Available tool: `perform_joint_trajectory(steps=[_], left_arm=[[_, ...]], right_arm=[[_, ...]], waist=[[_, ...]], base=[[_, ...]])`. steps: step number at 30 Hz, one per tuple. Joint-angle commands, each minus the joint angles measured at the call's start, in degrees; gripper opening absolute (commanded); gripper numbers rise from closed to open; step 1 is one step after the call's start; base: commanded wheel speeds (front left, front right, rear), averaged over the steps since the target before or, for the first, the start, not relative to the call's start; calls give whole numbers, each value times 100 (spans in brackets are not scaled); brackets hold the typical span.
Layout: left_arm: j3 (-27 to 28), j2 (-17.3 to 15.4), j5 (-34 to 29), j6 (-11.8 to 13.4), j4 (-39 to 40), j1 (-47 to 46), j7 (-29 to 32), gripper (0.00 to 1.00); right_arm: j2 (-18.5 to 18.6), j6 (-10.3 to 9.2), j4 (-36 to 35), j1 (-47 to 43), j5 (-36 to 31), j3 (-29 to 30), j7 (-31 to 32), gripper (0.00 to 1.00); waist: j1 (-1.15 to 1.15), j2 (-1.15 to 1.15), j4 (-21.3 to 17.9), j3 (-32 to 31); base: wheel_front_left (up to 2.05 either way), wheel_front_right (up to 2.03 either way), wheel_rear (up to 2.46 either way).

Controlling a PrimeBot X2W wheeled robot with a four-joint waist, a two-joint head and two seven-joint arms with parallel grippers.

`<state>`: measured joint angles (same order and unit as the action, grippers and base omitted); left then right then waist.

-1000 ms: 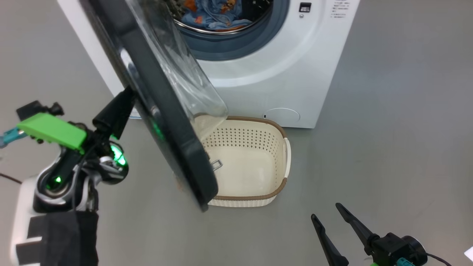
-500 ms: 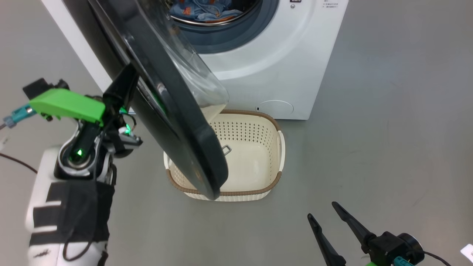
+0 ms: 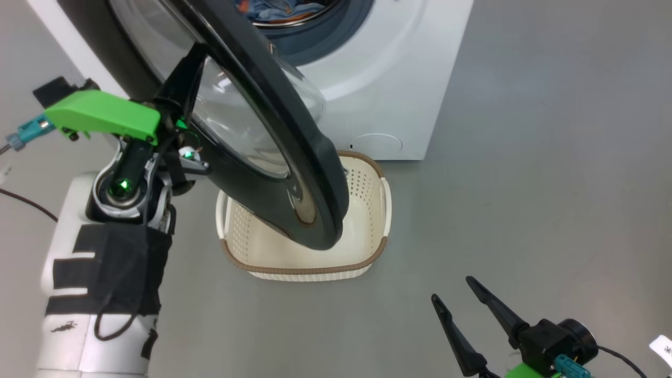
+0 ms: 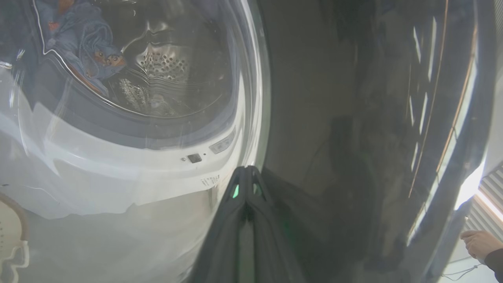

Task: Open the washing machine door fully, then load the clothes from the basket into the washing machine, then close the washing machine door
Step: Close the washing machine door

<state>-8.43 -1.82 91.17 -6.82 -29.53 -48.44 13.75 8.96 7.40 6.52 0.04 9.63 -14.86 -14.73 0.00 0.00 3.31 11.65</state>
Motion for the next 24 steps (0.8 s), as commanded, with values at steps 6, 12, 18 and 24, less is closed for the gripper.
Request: perform_joint_trajectory(steps=[6, 12, 18, 24], left_arm=[[-66, -106, -68, -66, 105, -476, -230, 0], [-83, -118, -243, -66, -29, -667, -478, 0], [-117, -197, -404, -67, -304, -836, -665, 0], [-133, -310, -481, -67, -665, -983, -810, 0]], right_arm=[[9, 9, -100, 227, 21, -203, -27, 100], [11, 9, -112, 273, 11, -215, -27, 100], [3, 9, -108, 325, 0, -234, -27, 100], [8, 9, -83, 373, 9, -334, -27, 100]], waist=[[0, 0, -227, 141], [0, 0, -370, 272], [0, 0, -458, 359], [0, 0, -590, 374]], base=[[0, 0, 0], [0, 0, 0], [0, 0, 0], [0, 0, 0]])
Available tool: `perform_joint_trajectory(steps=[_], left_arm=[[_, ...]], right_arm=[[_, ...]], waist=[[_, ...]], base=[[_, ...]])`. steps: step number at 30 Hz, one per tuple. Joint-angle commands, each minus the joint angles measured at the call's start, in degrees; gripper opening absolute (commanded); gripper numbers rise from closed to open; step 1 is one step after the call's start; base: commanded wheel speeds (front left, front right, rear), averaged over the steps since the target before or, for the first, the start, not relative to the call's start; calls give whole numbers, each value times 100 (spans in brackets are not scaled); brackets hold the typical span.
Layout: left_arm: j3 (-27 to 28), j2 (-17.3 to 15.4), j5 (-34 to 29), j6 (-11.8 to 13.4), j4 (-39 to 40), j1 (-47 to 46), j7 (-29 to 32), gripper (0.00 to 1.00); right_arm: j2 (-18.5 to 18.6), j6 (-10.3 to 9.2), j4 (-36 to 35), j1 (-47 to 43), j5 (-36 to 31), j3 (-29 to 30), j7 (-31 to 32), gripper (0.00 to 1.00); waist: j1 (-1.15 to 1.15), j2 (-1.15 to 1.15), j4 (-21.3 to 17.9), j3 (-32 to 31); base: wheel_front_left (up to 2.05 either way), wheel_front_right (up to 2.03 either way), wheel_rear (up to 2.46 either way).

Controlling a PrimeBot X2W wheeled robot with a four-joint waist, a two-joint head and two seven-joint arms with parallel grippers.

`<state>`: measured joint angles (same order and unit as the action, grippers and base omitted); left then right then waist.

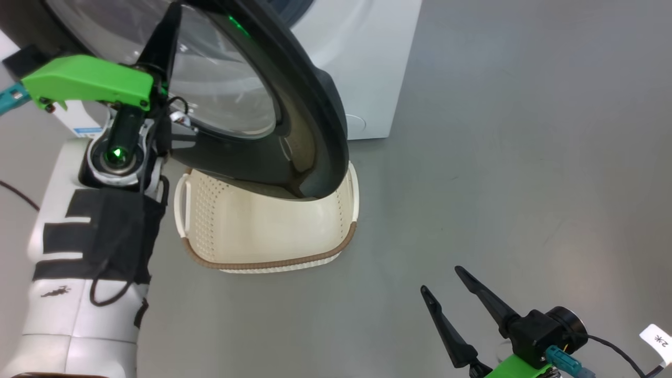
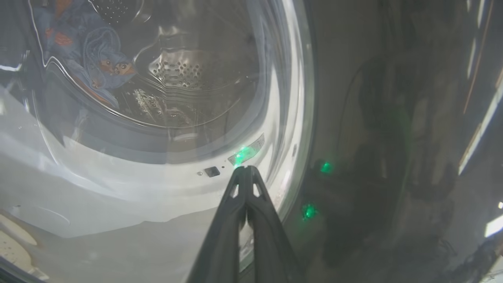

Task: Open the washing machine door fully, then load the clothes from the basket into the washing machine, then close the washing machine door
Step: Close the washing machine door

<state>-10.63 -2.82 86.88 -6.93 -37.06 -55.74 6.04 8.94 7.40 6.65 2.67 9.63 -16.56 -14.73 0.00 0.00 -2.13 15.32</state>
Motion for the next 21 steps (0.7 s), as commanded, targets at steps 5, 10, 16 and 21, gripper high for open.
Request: perform_joint_trajectory(steps=[5, 10, 16, 21], left_arm=[[97, -266, -34, -56, -91, -392, -116, 0], [93, -275, 7, -56, -143, -521, -156, 0], [18, -268, 22, -56, -113, -487, -141, 0], [-94, -272, -14, -56, -136, -317, -145, 0]], right_arm=[[7, 9, -93, 138, 7, -206, -27, 100], [-3, 9, -87, 155, 2, -199, -27, 100], [-42, 9, -51, 164, 6, -176, -27, 100], [-70, 9, -29, 144, 30, -164, -27, 100]], waist=[[0, 0, -128, 38], [0, 0, -145, 91], [0, 0, -109, 29], [0, 0, -18, -132]], base=[[0, 0, 0], [0, 0, 0], [0, 0, 0], [0, 0, 0]])
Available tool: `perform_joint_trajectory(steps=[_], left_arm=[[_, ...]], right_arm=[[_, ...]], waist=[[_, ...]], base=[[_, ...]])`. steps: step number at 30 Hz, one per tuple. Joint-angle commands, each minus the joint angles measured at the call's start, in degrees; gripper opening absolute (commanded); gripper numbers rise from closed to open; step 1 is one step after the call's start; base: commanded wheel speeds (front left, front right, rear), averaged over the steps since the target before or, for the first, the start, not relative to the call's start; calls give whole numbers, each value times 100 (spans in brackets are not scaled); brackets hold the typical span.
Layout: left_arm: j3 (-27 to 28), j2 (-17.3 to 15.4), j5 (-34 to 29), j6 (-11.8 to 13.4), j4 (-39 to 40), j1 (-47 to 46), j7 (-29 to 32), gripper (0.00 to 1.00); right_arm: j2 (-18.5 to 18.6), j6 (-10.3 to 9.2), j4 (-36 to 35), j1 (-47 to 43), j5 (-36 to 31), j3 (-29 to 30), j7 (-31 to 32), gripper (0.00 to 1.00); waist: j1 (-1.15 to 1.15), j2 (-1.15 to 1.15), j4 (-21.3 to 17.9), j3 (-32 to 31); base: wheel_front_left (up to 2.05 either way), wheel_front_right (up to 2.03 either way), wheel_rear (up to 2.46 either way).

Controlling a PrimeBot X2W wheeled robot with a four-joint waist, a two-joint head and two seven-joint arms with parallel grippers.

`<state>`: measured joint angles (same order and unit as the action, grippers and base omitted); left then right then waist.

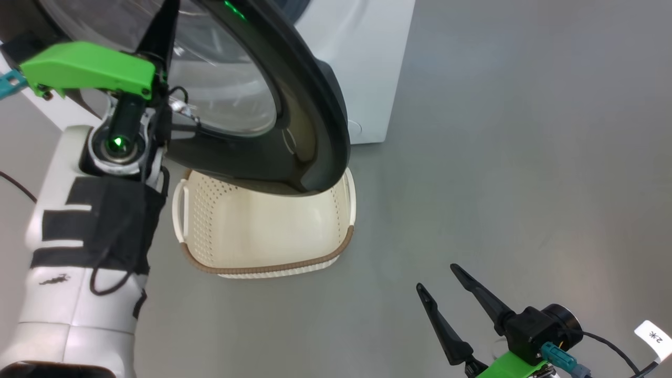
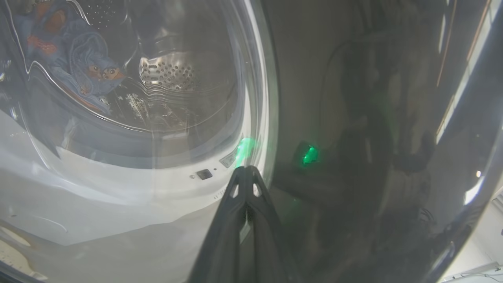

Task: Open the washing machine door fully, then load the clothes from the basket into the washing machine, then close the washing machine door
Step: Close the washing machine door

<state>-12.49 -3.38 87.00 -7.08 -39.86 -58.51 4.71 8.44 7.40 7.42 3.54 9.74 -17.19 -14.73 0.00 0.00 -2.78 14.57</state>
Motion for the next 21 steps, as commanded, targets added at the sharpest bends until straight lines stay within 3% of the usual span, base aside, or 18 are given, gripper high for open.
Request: perform_joint_trajectory(steps=[1, 10, 12, 13, 14, 15, 21], left_arm=[[43, -229, -64, -40, 150, 3, -9, 0], [-367, -490, -471, -40, 294, 676, -174, 3], [-505, -599, -698, -41, 330, 863, -348, 33], [-566, -648, -809, -41, 334, 960, -451, 55], [-637, -698, -924, -41, 339, 1054, -541, 85], [-720, -760, -1069, -41, 356, 1143, -650, 100], [-1217, -1148, -1998, -23, 498, 1803, -1383, 100]], right_arm=[[-25, 9, -99, 51, 25, -92, -27, 100], [-86, 9, -62, -131, 71, 42, -27, 100], [-100, 9, -58, -197, 79, 92, -27, 100], [-106, 9, -54, -235, 81, 112, -27, 100], [-111, 9, -54, -274, 83, 137, -27, 100], [-114, 9, -56, -312, 87, 161, -27, 100], [-124, 9, -126, -557, 78, 349, -27, 100]], waist=[[0, 0, 69, -96], [0, 0, 229, -580], [0, 0, 256, -708], [0, 0, 270, -774], [0, 0, 285, -835], [0, 0, 299, -891], [0, 0, 342, -1181]], base=[[0, 0, 0], [0, 0, 0], [0, 0, 0], [0, 0, 0], [0, 0, 0], [0, 0, 0], [0, 0, 0]])
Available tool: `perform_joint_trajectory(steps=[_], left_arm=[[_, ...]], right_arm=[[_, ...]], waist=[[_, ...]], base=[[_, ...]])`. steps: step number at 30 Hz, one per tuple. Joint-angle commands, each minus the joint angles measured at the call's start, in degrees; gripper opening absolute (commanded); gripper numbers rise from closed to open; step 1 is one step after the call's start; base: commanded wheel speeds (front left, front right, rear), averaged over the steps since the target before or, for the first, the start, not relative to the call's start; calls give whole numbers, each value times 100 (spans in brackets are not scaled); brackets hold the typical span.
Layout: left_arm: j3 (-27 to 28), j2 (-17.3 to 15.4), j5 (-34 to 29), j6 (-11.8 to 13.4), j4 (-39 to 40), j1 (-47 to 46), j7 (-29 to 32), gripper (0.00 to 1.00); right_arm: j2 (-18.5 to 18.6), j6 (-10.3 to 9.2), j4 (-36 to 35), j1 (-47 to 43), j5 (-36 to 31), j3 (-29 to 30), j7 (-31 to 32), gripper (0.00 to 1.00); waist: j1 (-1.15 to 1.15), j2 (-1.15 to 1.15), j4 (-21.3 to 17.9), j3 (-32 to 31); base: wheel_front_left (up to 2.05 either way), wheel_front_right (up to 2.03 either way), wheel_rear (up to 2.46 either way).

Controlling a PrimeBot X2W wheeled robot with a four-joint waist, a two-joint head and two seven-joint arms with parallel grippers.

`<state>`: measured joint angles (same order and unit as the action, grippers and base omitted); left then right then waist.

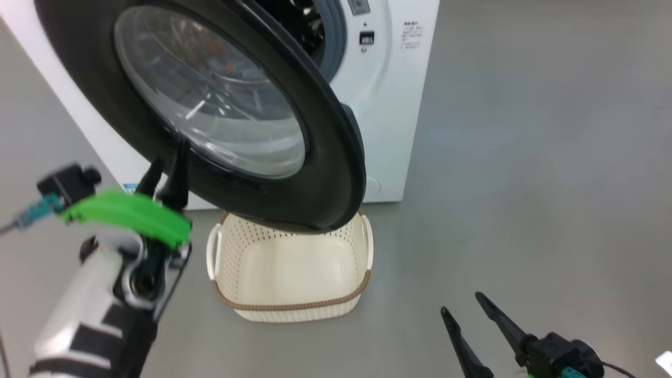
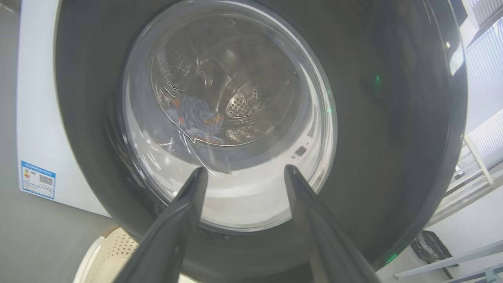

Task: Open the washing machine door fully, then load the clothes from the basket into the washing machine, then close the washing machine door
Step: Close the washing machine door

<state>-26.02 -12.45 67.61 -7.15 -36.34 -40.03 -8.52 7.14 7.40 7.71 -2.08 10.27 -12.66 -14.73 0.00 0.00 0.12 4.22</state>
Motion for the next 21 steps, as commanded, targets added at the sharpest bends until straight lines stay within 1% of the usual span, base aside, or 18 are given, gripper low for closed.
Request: perform_joint_trajectory(steps=[1, 3, 5, 10, 11, 13, 14, 16, 18, 21], left_arm=[[74, -290, -211, 30, 166, 87, -194, 100], [-44, -371, -530, 197, 211, 363, -396, 100], [-210, -451, -953, 418, 280, 636, -530, 100], [-331, -572, -1732, 887, 715, 1378, -637, 100], [-310, -626, -1985, 1009, 867, 1501, -641, 100], [-49, -592, -2233, 1172, 1220, 1834, -644, 100], [-49, -592, -2233, 1172, 1220, 1834, -644, 100], [219, -579, -2573, 1328, 1566, 2197, -645, 100], [471, -542, -2882, 1415, 1861, 2581, -646, 100], [883, -377, -3202, 1494, 2149, 3129, -646, 100]], right_arm=[[10, 9, -166, -38, 24, -76, -27, 100], [26, 9, -180, -120, 21, -20, -27, 100], [48, 9, -196, -211, 17, 60, -27, 100], [47, 9, -317, -330, -22, 306, -27, 100], [42, 9, -337, -343, -28, 349, -27, 100], [29, 9, -373, -357, -44, 425, -27, 100], [29, 9, -373, -357, -44, 425, -27, 100], [13, 9, -405, -363, -56, 483, -27, 100], [5, 9, -423, -374, -60, 517, -27, 100], [-6, 9, -443, -397, -67, 560, -27, 100]], waist=[[0, 0, 54, -194], [0, 0, 65, -289], [0, 0, 87, -393], [0, 0, 90, -493], [0, 0, 97, -497], [0, 0, 102, -498], [0, 0, 102, -498], [0, 0, 96, -498], [0, 0, 94, -500], [0, 0, 94, -499]], base=[[0, 0, 0], [0, 0, 0], [0, 0, 0], [0, 0, 0], [0, 0, 0], [0, 0, 0], [0, 0, 0], [0, 0, 0], [0, 0, 0], [0, 0, 0]])
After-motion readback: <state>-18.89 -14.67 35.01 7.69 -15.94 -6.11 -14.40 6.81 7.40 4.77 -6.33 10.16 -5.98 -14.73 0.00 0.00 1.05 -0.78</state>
